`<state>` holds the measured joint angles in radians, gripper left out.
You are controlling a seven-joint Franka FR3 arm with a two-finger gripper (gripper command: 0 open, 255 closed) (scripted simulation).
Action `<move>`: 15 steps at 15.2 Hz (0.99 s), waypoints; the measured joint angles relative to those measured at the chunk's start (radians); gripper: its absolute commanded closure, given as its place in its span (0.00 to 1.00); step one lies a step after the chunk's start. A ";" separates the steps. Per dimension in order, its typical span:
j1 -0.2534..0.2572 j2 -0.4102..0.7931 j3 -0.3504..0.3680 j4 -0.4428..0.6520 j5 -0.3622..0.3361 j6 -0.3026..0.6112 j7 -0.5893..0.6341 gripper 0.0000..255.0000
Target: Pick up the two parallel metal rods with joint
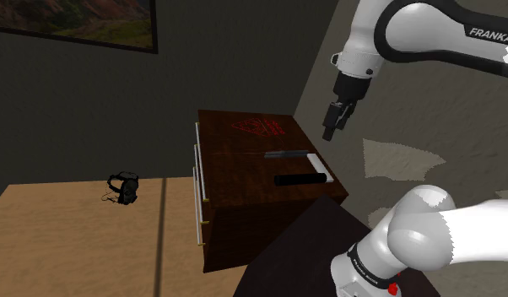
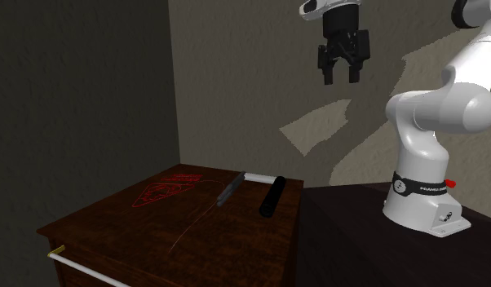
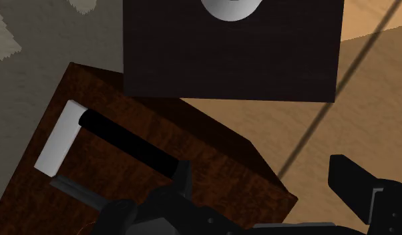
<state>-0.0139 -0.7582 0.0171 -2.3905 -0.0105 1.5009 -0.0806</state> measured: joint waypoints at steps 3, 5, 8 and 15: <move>0.001 0.001 -0.019 -0.033 -0.019 0.037 -0.038 0.00; -0.003 -0.004 -0.057 -0.076 -0.054 0.083 -0.104 0.00; -0.007 0.012 -0.112 -0.135 -0.104 0.172 -0.201 0.00; -0.025 0.113 -0.266 -0.219 -0.226 0.403 -0.441 0.00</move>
<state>-0.0387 -0.6448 -0.2485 -2.6092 -0.2361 1.9040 -0.5218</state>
